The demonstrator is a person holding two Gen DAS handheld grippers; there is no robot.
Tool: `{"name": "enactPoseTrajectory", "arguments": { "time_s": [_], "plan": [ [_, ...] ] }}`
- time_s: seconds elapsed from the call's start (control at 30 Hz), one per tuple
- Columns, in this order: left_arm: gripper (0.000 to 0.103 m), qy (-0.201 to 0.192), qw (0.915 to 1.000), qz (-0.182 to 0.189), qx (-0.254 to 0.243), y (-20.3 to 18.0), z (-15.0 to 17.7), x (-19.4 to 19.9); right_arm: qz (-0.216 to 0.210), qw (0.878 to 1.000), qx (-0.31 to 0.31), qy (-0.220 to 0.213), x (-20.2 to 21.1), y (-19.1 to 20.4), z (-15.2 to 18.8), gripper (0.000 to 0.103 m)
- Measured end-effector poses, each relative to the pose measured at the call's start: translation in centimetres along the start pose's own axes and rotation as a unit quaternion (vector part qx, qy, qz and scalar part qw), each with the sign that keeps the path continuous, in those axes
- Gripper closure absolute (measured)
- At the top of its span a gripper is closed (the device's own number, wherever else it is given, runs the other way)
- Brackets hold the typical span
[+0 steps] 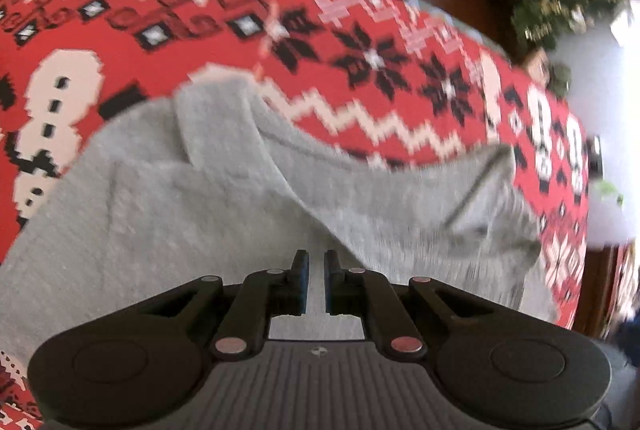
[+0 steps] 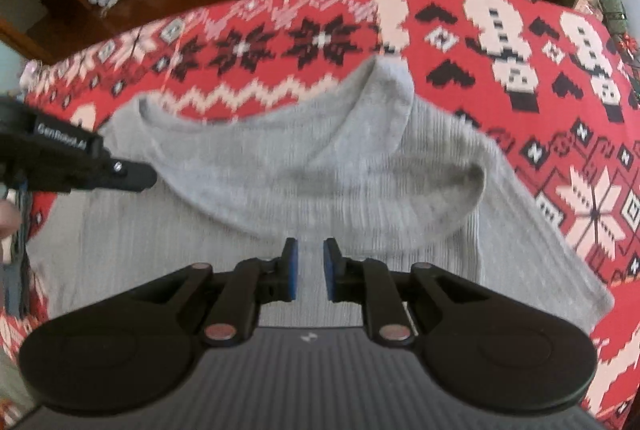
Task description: Fold clothes
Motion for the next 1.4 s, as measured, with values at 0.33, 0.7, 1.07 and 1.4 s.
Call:
{"name": "enactPoseTrajectory", "arguments": {
  "time_s": [0.33,0.7,1.07,1.4],
  "plan": [
    [0.097,0.004,0.9997,0.019,-0.017,-3.0,-1.2,-2.4,0.021,0.999,-0.024,-0.015,-1.3,-2.5,-2.0,0.087],
    [0.097,-0.002,0.9989,0.012,-0.045,-4.1,-2.2,-1.7,0.019,0.999,-0.045,-0.02,1.3,-4.6,-1.6,0.087],
    [0.093,0.024,0.9984,0.022,-0.045,-5.7,-0.8,-3.5,0.021,0.999,-0.038,-0.016,-0.6,-5.5,-1.3,0.087],
    [0.092,-0.001,0.9994,-0.013,-0.031,-3.9,-0.5,-1.3,0.036,0.997,-0.059,-0.036,-2.0,-8.0,-4.9,0.087]
  ]
}}
Point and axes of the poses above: each gripper's, at about its wrist camera, not at the fingertips, and x roughly against the way its jaws point, y to its left, z to its underside, the point moved 5 cm from there along -x, roughly the way its jaws point, and after that the axes turned 1 degree about -y, right-handed, at the moved point
